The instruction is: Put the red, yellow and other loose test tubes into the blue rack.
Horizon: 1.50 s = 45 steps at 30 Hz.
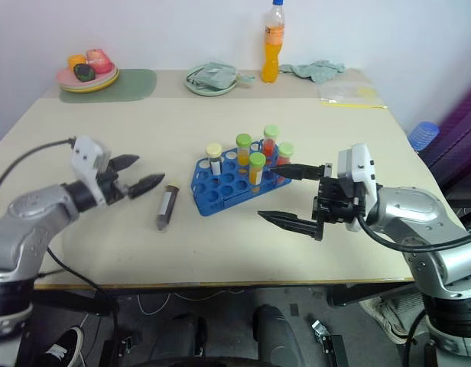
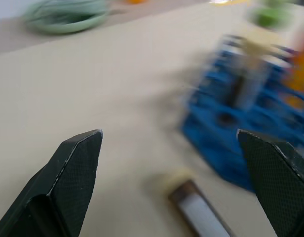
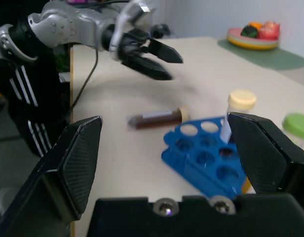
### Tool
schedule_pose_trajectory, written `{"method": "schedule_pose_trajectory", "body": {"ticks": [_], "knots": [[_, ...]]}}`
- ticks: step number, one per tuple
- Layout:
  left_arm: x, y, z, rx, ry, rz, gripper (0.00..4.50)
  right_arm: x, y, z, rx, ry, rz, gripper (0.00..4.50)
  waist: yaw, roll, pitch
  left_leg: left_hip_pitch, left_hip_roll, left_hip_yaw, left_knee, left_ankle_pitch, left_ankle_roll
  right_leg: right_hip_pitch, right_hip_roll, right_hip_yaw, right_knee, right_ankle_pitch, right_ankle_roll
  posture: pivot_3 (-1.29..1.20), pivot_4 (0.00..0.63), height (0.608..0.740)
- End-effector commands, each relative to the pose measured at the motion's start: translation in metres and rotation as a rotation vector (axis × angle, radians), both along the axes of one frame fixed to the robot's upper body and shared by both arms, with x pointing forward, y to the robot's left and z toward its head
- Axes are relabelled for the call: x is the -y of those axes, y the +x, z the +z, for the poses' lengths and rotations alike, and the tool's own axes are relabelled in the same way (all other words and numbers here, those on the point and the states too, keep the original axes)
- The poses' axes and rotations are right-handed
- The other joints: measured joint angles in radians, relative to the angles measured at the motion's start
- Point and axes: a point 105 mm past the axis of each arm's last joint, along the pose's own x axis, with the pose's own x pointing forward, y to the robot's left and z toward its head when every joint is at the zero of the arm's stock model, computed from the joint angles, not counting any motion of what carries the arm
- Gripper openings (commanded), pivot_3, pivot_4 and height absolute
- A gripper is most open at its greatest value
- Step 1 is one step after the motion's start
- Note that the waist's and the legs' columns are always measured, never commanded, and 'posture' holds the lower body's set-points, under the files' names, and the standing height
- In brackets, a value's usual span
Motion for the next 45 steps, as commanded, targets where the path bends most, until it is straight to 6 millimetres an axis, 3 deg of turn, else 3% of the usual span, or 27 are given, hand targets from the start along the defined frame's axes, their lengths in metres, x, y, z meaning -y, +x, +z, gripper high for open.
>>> {"method": "schedule_pose_trajectory", "body": {"ticks": [1, 8, 15, 22, 28, 37, 40, 45], "knots": [[0.0, -0.003, 0.008, -0.159, -0.09, 0.066, 4.5, -0.004, 0.001, 0.004, 0.039, 0.013, -0.006, 4.47, 0.0, 0.0, 0.0, 0.0, 0.0, 0.0, 0.0, 0.0, 0.0, 0.0, 0.0, 0.0, 0.0, 0.0, 0.0, 0.0, 0.15, 0.74], [0.006, -0.007, 0.011, -0.352, 0.004, 0.033, 4.5, -0.014, 0.002, 0.002, 0.036, 0.038, 0.011, 4.47, -0.009, 0.0, 0.0, 0.001, 0.0, -0.002, -0.001, 0.0, 0.0, -0.001, 0.001, -0.001, 0.001, 0.0, 0.0, 0.0, 0.15, 0.74], [0.011, -0.013, -0.002, -0.656, 0.036, -0.128, 4.5, -0.02, 0.006, -0.003, 0.039, 0.034, 0.011, 4.47, -0.009, 0.0, 0.0, 0.002, 0.0, -0.002, -0.001, 0.0, 0.0, -0.001, 0.001, -0.001, 0.002, 0.0, 0.0, 0.0, 0.15, 0.74], [0.007, 0.001, -0.007, -0.812, 0.087, -0.074, 4.5, -0.023, 0.005, -0.005, 0.04, 0.024, 0.02, 4.47, 0.002, 0.0, 0.001, 0.0, -0.001, -0.001, -0.001, 0.0, 0.0, -0.001, 0.0, -0.001, 0.001, -0.002, -0.004, 0.0, 0.15, 0.74], [0.017, 0.007, -0.017, -0.894, 0.071, -0.079, 4.5, -0.027, 0.004, -0.004, 0.043, 0.029, 0.027, 4.47, 0.013, 0.0, 0.001, 0.0, -0.001, -0.001, -0.001, 0.0, 0.0, -0.002, 0.001, -0.001, 0.001, -0.002, -0.003, 0.0, 0.15, 0.74], [0.016, 0.007, -0.035, -0.929, 0.092, -0.037, 4.5, -0.03, 0.006, -0.001, 0.053, 0.045, 0.022, 4.47, 0.018, 0.0, 0.0, -0.001, -0.001, -0.001, -0.001, 0.0, 0.0, -0.002, 0.0, -0.001, 0.001, -0.002, -0.003, 0.0, 0.15, 0.74], [0.026, 0.004, -0.041, -0.938, 0.092, -0.069, 4.5, -0.031, 0.006, -0.001, 0.055, 0.046, 0.026, 4.47, 0.019, 0.0, 0.0, -0.002, -0.001, -0.001, 0.0, 0.0, 0.0, -0.002, 0.0, -0.001, 0.001, -0.002, -0.003, 0.0, 0.15, 0.74], [0.022, 0.005, -0.05, -0.949, 0.091, -0.024, 4.5, -0.031, 0.006, -0.001, 0.053, 0.049, 0.026, 4.47, 0.019, 0.0, 0.0, -0.002, -0.001, -0.001, 0.0, 0.0, 0.0, -0.002, 0.0, -0.001, 0.001, 0.0, 0.0, 0.0, 0.15, 0.74]]}}
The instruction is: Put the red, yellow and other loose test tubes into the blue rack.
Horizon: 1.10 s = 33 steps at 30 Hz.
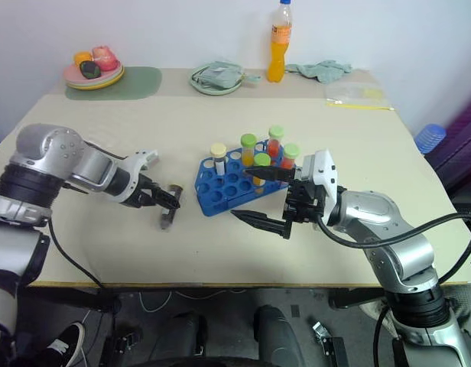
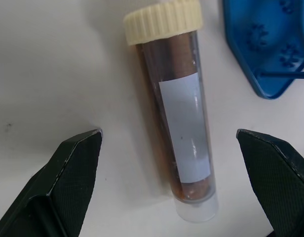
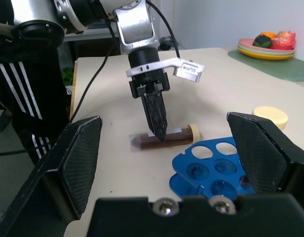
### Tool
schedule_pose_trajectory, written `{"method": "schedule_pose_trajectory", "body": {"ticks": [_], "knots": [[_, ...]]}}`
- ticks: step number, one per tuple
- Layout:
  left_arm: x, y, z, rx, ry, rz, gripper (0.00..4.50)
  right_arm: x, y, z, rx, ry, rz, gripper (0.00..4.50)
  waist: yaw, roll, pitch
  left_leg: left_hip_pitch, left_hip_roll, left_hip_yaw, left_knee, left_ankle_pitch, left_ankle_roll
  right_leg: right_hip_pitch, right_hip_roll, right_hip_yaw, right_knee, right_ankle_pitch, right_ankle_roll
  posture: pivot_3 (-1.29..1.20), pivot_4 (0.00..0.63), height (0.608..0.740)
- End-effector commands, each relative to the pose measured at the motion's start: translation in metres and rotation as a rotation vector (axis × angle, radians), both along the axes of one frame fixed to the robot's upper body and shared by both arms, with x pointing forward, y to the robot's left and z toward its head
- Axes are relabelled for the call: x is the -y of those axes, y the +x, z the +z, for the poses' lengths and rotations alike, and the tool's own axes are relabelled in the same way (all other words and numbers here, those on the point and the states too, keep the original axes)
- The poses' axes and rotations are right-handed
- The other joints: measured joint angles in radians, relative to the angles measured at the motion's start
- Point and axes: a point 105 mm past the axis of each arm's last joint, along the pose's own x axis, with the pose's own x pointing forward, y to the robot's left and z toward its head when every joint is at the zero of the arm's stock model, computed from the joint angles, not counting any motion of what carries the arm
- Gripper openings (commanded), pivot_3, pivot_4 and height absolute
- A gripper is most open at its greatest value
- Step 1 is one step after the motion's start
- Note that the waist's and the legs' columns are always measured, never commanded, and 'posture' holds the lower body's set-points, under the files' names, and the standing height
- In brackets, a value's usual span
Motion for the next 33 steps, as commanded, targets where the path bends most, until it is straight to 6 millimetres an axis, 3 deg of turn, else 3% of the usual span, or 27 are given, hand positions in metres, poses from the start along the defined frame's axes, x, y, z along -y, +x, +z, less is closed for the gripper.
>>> {"method": "schedule_pose_trajectory", "body": {"ticks": [1, 7, 10, 13, 15, 16, 23, 27, 30, 33], "knots": [[-0.004, 0.002, 0.001, 0.013, -0.003, 0.036, 4.5, -0.003, -0.003, 0.01, 0.045, 0.013, 0.012, 4.47, -0.001, 0.0, 0.0, 0.0, 0.0, 0.0, 0.0, 0.0, 0.0, 0.0, 0.0, 0.0, 0.0, 0.0, 0.0, 0.0, 0.15, 0.74], [0.001, -0.001, -0.007, 0.014, 0.0, 0.026, 4.5, -0.002, -0.003, 0.01, 0.046, 0.015, 0.003, 4.47, 0.001, 0.001, -0.001, 0.001, 0.0, 0.0, 0.0, 0.0, 0.0, 0.0, 0.0, 0.0, 0.001, 0.0, 0.0, 0.0, 0.15, 0.74], [0.003, -0.001, -0.012, 0.014, -0.008, 0.046, 3.66, -0.002, -0.003, 0.01, 0.05, 0.013, -0.005, 4.5, 0.001, 0.002, -0.001, 0.001, 0.0, 0.0, 0.0, 0.0, 0.0, 0.001, 0.0, 0.0, 0.001, 0.0, 0.0, 0.0, 0.15, 0.74], [0.003, 0.0, -0.014, 0.017, -0.021, 0.065, 2.29, -0.001, -0.002, 0.01, 0.052, 0.012, -0.01, 4.5, 0.004, 0.002, -0.001, 0.002, 0.0, 0.0, 0.0, 0.0, 0.0, 0.001, 0.0, 0.0, 0.001, 0.0, 0.0, 0.0, 0.15, 0.74], [0.003, 0.0, -0.014, 0.022, -0.022, 0.074, 1.1, -0.001, -0.001, 0.01, 0.053, 0.01, -0.015, 4.5, 0.003, 0.001, -0.001, 0.001, -0.001, 0.0, 0.0, 0.0, 0.0, 0.002, -0.001, 0.0, 0.001, 0.0, 0.0, 0.0, 0.15, 0.74], [0.002, 0.001, -0.014, 0.025, -0.026, 0.086, 0.83, 0.0, -0.001, 0.01, 0.054, 0.01, -0.018, 4.5, 0.002, 0.001, -0.001, 0.001, -0.001, 0.0, 0.0, 0.0, 0.0, 0.002, -0.001, 0.0, 0.0, 0.0, 0.0, 0.0, 0.15, 0.74], [-0.01, 0.014, 0.002, 0.161, -0.02, 0.2, 0.78, -0.001, 0.0, 0.008, 0.057, 0.004, -0.021, 4.5, 0.001, 0.001, -0.001, 0.002, -0.001, 0.0, 0.0, 0.001, -0.001, 0.002, -0.001, 0.0, 0.001, 0.0, 0.0, 0.0, 0.15, 0.74], [-0.023, 0.025, 0.03, 0.49, 0.009, 0.296, 0.78, 0.004, 0.002, 0.005, 0.053, 0.0, -0.045, 4.5, -0.001, 0.001, -0.001, 0.002, -0.001, 0.0, 0.0, 0.001, -0.001, 0.002, -0.001, 0.0, 0.001, 0.0, 0.0, 0.0, 0.15, 0.74], [-0.021, 0.019, 0.055, 0.833, -0.039, 0.245, 0.78, 0.01, 0.001, 0.003, 0.053, -0.008, -0.067, 4.5, -0.004, 0.001, -0.001, 0.003, 0.0, 0.001, -0.002, 0.003, -0.005, 0.001, -0.001, 0.001, 0.001, 0.001, 0.0, 0.0, 0.15, 0.74], [-0.006, 0.002, 0.088, 1.221, -0.09, 0.089, 0.78, 0.019, 0.002, 0.004, 0.057, -0.024, -0.098, 4.5, 0.003, 0.001, -0.001, 0.004, 0.0, 0.002, -0.003, 0.004, -0.008, 0.001, -0.002, 0.001, 0.0, -0.001, -0.004, 0.0, 0.15, 0.74]]}}
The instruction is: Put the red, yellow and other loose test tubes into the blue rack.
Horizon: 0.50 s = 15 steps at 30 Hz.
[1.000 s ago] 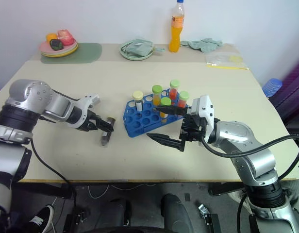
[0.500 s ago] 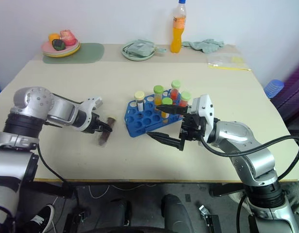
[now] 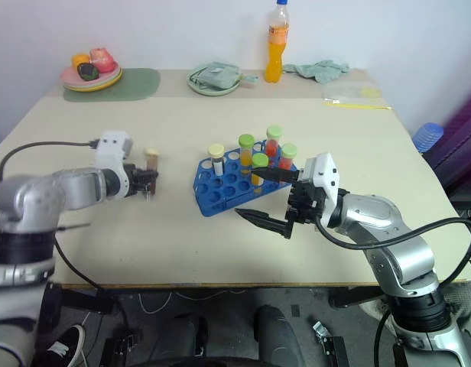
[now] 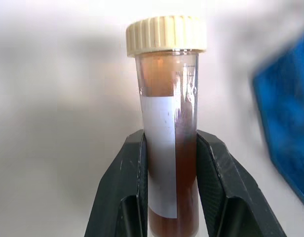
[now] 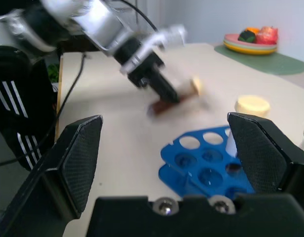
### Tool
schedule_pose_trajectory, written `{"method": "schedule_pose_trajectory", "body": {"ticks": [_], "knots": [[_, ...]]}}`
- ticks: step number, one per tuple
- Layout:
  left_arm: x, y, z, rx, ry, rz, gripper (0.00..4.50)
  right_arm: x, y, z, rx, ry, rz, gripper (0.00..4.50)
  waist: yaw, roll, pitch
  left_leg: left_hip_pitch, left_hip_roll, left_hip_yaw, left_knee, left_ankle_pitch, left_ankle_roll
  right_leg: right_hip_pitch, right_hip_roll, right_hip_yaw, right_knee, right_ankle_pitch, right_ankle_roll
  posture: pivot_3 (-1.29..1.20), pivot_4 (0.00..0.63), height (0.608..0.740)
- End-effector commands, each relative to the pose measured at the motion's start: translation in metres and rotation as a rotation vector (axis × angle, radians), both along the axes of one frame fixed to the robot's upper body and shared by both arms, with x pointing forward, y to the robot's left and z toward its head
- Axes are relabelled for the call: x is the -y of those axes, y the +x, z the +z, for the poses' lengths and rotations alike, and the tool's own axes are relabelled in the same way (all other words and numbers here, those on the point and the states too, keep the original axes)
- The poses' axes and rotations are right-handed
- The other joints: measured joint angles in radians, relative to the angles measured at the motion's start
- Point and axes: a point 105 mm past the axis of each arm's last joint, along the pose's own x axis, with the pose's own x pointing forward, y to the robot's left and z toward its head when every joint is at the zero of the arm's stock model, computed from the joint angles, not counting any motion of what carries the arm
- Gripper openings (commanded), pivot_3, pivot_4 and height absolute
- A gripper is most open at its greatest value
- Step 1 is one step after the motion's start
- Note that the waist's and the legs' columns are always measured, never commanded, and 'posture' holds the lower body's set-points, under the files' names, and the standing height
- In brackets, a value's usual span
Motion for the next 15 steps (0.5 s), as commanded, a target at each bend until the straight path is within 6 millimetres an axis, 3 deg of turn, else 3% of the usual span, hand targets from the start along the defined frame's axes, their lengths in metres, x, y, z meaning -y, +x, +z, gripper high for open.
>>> {"method": "schedule_pose_trajectory", "body": {"ticks": [1, 3, 6, 10, 15], "knots": [[0.026, -0.019, 0.064, 0.51, 0.07, -0.192, 0.78, 0.014, 0.001, 0.013, 0.066, -0.012, -0.046, 4.5, 0.006, 0.0, 0.0, -0.001, 0.0, 0.0, 0.0, 0.001, -0.001, 0.0, 0.0, 0.0, -0.001, 0.0, 0.0, 0.0, 0.15, 0.74], [0.044, -0.034, 0.067, 0.637, 0.082, -0.321, 0.78, 0.02, 0.002, 0.012, 0.068, -0.028, -0.073, 4.5, 0.013, 0.0, 0.0, -0.002, -0.001, 0.0, 0.001, 0.002, -0.004, 0.0, -0.001, 0.0, -0.002, 0.0, -0.001, 0.0, 0.15, 0.74], [0.062, -0.042, 0.059, 0.714, 0.083, -0.446, 0.78, 0.024, -0.001, 0.01, 0.062, -0.043, -0.077, 4.5, 0.022, 0.0, 0.0, -0.002, -0.001, 0.002, 0.001, 0.002, -0.003, 0.001, -0.001, 0.002, -0.004, 0.0, -0.001, 0.0, 0.15, 0.74], [0.084, -0.036, 0.046, 0.785, 0.059, -0.546, 0.78, 0.027, -0.002, 0.01, 0.063, -0.053, -0.082, 4.5, 0.024, 0.0, 0.0, -0.001, -0.001, 0.002, 0.002, 0.002, -0.003, 0.002, -0.001, 0.002, -0.004, 0.0, -0.001, 0.0, 0.15, 0.74], [0.115, -0.027, 0.025, 0.9, 0.209, -0.673, 0.78, 0.029, -0.001, 0.014, 0.073, -0.044, -0.115, 4.5, 0.023, -0.001, 0.0, -0.001, -0.001, 0.002, 0.003, 0.0, 0.0, 0.002, 0.001, 0.002, -0.003, 0.0, 0.0, 0.0, 0.15, 0.74]]}}
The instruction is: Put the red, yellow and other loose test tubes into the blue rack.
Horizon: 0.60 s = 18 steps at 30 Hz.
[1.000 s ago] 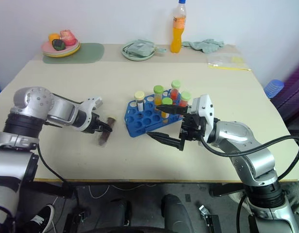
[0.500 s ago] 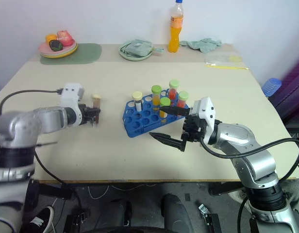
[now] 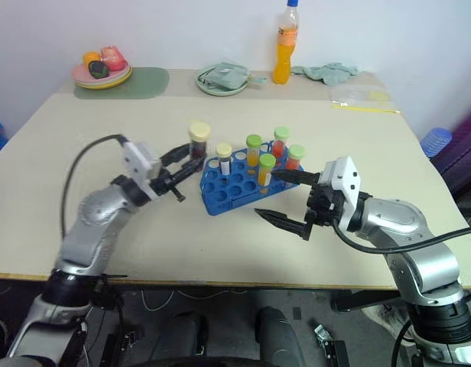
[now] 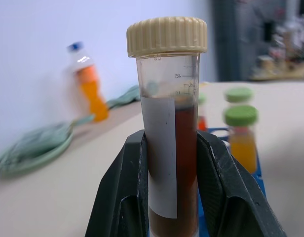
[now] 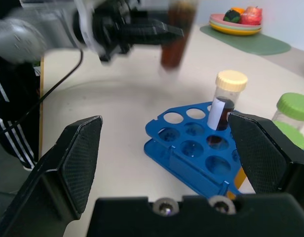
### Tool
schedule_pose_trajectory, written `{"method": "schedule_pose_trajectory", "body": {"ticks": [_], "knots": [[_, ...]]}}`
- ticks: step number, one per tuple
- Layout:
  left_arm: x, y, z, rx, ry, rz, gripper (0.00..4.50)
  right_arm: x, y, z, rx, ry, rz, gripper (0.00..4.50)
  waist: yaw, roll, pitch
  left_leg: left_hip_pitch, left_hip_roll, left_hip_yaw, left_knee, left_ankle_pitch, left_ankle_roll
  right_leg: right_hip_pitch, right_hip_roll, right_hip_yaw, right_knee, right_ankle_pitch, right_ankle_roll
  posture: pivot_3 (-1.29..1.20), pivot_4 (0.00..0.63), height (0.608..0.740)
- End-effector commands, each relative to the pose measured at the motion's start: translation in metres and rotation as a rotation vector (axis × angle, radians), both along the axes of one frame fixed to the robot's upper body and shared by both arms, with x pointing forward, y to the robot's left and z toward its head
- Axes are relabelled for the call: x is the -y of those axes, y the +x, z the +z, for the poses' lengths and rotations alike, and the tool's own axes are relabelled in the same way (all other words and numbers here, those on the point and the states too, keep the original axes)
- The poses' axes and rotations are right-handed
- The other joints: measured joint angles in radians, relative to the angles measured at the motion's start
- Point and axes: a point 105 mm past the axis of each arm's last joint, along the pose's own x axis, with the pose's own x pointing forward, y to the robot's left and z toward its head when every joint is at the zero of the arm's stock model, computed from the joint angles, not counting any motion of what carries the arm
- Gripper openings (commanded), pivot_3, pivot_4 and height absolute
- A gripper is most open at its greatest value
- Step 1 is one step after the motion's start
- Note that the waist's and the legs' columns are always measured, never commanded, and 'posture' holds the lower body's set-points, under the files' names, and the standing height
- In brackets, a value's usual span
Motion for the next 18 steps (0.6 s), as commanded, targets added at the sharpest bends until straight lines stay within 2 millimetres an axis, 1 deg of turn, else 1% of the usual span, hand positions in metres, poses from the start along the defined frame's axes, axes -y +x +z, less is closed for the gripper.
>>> {"method": "schedule_pose_trajectory", "body": {"ticks": [1, 4, 6, 9, 15, 18], "knots": [[0.02, 0.0, -0.001, 0.129, 0.049, -0.046, 0.78, 0.002, -0.004, 0.013, 0.062, 0.004, -0.017, 4.5, 0.0, 0.0, 0.0, 0.0, 0.0, 0.0, 0.0, 0.0, 0.0, 0.0, 0.0, 0.0, 0.0, 0.0, 0.0, 0.0, 0.15, 0.74], [0.036, -0.002, -0.008, 0.13, 0.031, -0.088, 0.78, 0.002, -0.006, 0.014, 0.062, 0.006, -0.027, 4.5, 0.0, 0.0, 0.0, 0.0, 0.0, 0.0, 0.0, -0.001, 0.001, 0.0, 0.0, 0.0, 0.0, 0.002, 0.003, 0.0, 0.15, 0.74], [0.042, -0.004, -0.015, 0.112, 0.02, -0.109, 0.78, 0.003, -0.007, 0.014, 0.063, 0.008, -0.037, 4.5, 0.0, 0.0, 0.0, 0.0, 0.0, 0.0, 0.0, -0.001, 0.002, 0.0, 0.0, 0.0, 0.001, 0.002, 0.003, 0.0, 0.15, 0.74], [0.046, -0.005, -0.025, 0.095, 0.029, -0.131, 0.78, 0.007, -0.007, 0.013, 0.063, 0.009, -0.052, 4.5, -0.001, 0.0, 0.0, 0.0, 0.0, 0.0, 0.0, -0.001, 0.002, 0.0, 0.0, 0.0, 0.001, 0.002, 0.003, 0.0, 0.15, 0.74], [0.054, -0.005, -0.031, 0.14, 0.059, -0.161, 0.78, 0.011, -0.008, 0.011, 0.058, 0.007, -0.064, 4.5, 0.0, 0.0, 0.0, 0.001, 0.0, 0.0, 0.0, -0.001, 0.002, 0.0, 0.0, 0.0, 0.001, 0.002, 0.003, 0.0, 0.15, 0.74], [0.058, -0.003, -0.037, 0.162, 0.094, -0.151, 0.78, 0.012, -0.008, 0.013, 0.059, 0.003, -0.067, 4.5, 0.0, 0.0, 0.0, 0.001, 0.0, 0.0, 0.0, -0.001, 0.002, 0.0, 0.0, 0.0, 0.001, 0.002, 0.003, 0.0, 0.15, 0.74]]}}
